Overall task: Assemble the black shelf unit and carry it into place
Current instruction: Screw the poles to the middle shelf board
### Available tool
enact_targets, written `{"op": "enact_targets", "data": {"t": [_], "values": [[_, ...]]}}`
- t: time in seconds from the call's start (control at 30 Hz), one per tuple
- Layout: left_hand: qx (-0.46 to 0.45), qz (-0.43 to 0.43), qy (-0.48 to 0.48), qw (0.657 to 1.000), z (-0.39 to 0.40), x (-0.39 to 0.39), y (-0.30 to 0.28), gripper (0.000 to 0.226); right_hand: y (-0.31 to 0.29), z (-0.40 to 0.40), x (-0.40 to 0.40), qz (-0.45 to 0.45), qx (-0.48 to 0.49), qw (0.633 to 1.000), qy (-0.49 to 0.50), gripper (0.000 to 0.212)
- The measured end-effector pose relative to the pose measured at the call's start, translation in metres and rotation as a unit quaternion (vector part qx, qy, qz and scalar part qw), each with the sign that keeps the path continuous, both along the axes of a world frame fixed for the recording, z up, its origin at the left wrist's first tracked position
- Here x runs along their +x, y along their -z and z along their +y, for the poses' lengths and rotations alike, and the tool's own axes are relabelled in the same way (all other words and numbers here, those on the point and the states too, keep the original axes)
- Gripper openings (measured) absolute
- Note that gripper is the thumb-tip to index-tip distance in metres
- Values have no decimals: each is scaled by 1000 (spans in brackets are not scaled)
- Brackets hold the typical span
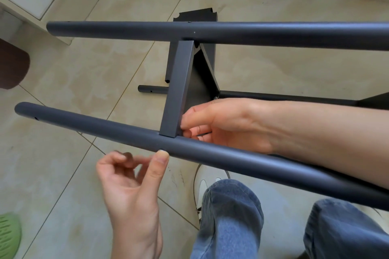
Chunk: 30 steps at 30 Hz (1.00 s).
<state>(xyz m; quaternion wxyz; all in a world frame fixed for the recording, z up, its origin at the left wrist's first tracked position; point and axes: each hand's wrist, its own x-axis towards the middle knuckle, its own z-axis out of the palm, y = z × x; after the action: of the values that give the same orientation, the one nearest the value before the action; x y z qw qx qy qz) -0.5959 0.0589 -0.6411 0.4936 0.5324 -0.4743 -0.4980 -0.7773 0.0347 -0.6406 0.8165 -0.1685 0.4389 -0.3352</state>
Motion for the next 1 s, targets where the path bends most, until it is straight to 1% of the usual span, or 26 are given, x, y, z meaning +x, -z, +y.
{"op": "enact_targets", "data": {"t": [0.03, 0.07, 0.1, 0.2, 0.27, 0.33, 0.4, 0.5, 0.57, 0.63, 0.7, 0.73, 0.83, 0.9, 0.93, 0.97, 1.0], "values": [[-37, -39, 3, 999, -2, 5, 0, 81, 1, 0, 0, -2, -4, 1000, 1, 16], [-80, -97, 6, 992, -4, 10, -1, 77, 1, 0, 1, -2, -3, 1000, 1, 15], [-124, -153, 15, 980, -7, 16, -2, 74, 2, 0, 2, -3, -6, 1000, 1, 15], [-229, -314, 64, 919, -17, 29, -8, 55, 1, -2, 1, -17, 5, 1000, -7, 15], [-269, -384, 120, 875, -26, 32, -18, 41, -2, -4, -1, -32, 23, 999, -18, 17], [-289, -429, 185, 836, -38, 32, -28, 41, -3, -5, -2, -36, 26, 999, -17, 17], [-280, -446, 255, 811, -51, 33, -38, 47, -5, -6, -2, -29, 26, 999, -13, 15], [-227, -431, 337, 806, -66, 30, -50, 58, -4, -7, -1, -17, 25, 999, -14, 13], [-216, -421, 373, 798, -71, 29, -54, 67, -4, -7, 0, -21, 27, 999, -19, 12], [-197, -416, 400, 792, -76, 29, -56, 81, -4, -8, 0, -31, 30, 999, -19, 14], [-181, -422, 433, 776, -82, 28, -59, 89, -3, -9, 0, -32, 28, 999, -21, 18], [-178, -430, 450, 762, -86, 27, -61, 90, -2, -10, 1, -28, 27, 999, -24, 19], [-178, -474, 499, 704, -97, 21, -69, 83, -1, -9, 1, -19, 26, 999, -25, 20], [-181, -497, 530, 663, -104, 15, -74, 79, -2, -9, 0, -21, 25, 999, -25, 15], [-186, -501, 547, 644, -107, 11, -75, 80, -2, -9, -1, -24, 26, 999, -23, 8], [-179, -499, 564, 633, -111, 7, -76, 82, -3, -9, -2, -30, 28, 999, -22, 4], [-158, -491, 580, 630, -115, 4, -76, 85, -2, -10, -3, -36, 30, 999, -24, 9]]}}
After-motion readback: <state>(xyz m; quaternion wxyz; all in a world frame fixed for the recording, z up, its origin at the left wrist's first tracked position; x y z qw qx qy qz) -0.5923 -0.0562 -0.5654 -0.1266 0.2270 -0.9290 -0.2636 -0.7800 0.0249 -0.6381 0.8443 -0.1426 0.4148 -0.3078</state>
